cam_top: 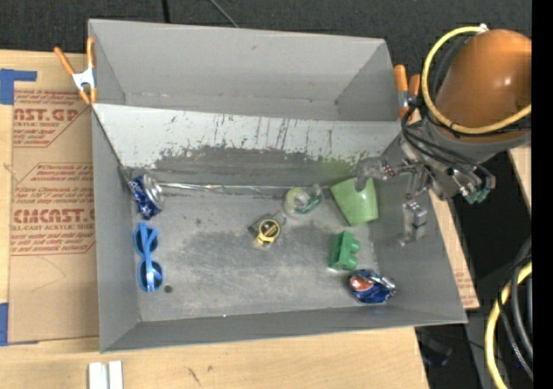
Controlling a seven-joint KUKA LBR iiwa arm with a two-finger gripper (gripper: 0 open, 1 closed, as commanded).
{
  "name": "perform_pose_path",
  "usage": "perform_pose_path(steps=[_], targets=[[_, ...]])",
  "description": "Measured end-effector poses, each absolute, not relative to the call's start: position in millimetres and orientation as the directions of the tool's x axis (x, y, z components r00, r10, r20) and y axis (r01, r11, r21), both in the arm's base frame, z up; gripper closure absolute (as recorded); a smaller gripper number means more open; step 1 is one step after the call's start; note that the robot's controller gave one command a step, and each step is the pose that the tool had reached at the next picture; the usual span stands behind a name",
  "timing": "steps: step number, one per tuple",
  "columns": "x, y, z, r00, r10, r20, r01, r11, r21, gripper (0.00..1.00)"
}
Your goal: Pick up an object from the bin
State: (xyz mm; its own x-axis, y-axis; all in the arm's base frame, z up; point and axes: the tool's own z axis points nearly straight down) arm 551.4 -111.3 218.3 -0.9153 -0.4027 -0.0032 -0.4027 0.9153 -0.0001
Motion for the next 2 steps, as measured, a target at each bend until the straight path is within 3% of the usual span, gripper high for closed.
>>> perform_pose_path(steps=[1,2], targets=[[519.2,-121.9,80.4,-0.779,-0.627,0.003,-0.627,0.779,0.003,0.00],[522.3,-122.1,83.9,-0.780,-0.626,-0.006,-0.626,0.780,-0.005,1.00]])
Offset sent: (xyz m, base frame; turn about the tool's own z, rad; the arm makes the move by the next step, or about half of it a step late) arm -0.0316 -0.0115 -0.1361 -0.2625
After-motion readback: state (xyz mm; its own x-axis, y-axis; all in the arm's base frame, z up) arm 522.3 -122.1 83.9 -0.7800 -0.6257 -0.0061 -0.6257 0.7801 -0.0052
